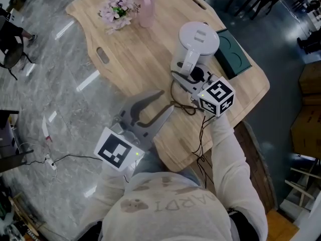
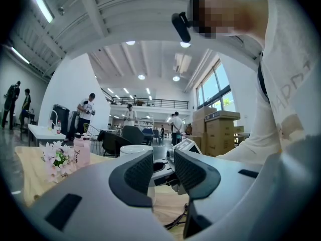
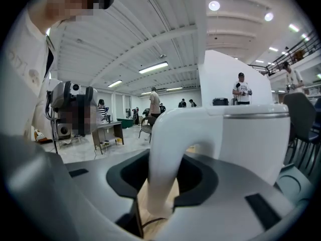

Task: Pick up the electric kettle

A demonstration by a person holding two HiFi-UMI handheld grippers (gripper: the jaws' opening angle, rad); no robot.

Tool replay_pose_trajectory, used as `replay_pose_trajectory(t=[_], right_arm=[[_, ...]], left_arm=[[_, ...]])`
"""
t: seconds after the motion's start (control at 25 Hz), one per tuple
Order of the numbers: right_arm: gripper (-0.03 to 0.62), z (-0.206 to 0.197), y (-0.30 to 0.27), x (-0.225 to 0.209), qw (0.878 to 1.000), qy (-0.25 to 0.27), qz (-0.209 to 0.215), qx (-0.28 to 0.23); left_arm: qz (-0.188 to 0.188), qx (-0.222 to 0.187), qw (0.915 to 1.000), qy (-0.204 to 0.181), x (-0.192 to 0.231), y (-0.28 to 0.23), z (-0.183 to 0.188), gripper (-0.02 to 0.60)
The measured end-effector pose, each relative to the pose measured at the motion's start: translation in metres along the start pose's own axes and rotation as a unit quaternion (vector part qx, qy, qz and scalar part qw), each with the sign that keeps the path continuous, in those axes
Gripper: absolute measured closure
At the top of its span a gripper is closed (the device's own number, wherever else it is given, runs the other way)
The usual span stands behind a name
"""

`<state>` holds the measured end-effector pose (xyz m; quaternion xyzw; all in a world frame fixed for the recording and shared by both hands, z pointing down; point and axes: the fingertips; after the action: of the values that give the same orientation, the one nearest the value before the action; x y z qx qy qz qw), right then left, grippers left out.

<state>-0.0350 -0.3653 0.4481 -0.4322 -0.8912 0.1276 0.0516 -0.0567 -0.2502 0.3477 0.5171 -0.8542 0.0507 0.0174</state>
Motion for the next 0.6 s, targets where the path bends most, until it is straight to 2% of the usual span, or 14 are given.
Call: replay_pose_trajectory(t=[0.24,0.6], right_arm=[[0.453,0.015,0.013,0.014,1.0,0.017,0.002,-0.008],[0.451,0.054,0.066,0.044,0.999,0.019,0.009,-0.042]], left_arm=[[0.012,-0.008,0.9999,-0.004,-0.003,0.008,0.006,0.472],[0.012,-0.02,0.9995,-0.02,-0.034,0.009,0.022,0.472]])
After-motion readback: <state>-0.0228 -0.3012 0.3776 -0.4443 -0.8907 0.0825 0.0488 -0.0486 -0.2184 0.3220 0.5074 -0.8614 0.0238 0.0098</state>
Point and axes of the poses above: the fingertips, and each gripper's own axes: y backward along the fingers, x to its left, z out of its top, and after that the axes turned 8 degrees about -z, right-handed
